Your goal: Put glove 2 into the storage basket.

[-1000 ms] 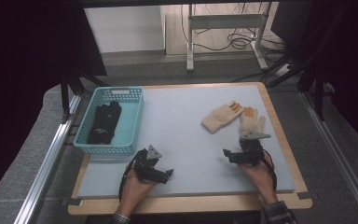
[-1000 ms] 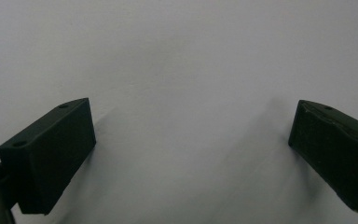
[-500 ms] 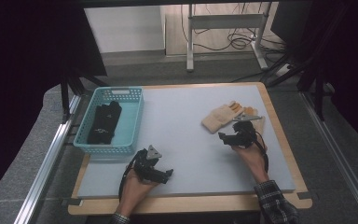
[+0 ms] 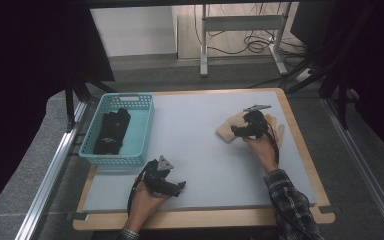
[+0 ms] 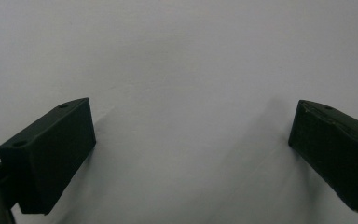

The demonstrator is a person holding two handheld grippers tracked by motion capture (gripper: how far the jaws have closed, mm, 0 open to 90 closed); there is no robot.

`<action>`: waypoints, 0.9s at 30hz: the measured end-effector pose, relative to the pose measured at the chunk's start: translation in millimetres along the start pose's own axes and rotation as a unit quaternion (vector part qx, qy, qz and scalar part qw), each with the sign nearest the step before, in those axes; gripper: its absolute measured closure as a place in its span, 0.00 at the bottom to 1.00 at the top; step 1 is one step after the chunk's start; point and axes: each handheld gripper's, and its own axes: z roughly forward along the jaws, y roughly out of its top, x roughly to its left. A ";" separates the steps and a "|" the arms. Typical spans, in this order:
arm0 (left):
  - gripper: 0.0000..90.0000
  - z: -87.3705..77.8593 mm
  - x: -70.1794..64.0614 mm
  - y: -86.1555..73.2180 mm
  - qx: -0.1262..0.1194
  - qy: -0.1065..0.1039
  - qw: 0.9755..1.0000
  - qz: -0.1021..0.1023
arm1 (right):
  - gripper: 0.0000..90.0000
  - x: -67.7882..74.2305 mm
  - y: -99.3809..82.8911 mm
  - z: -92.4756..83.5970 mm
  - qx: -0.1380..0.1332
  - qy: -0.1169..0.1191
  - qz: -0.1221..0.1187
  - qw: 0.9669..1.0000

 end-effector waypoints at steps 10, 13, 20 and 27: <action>0.01 0.1 -0.1 0.0 0.000 0.000 1.000 0.000 | 0.16 -12.7 8.1 42.5 0.016 -0.045 0.016 0.999; 0.01 0.1 -0.1 0.0 0.000 0.000 1.000 0.000 | 0.17 -12.8 8.2 47.3 0.021 -0.045 0.013 0.999; 0.01 0.0 -0.2 -0.1 -0.001 0.000 1.000 0.000 | 0.55 -6.3 6.1 49.0 0.038 -0.030 -0.009 0.999; 0.01 -0.2 0.1 0.0 0.001 0.000 1.000 0.002 | 0.58 -7.7 10.5 34.1 0.037 0.004 -0.022 0.999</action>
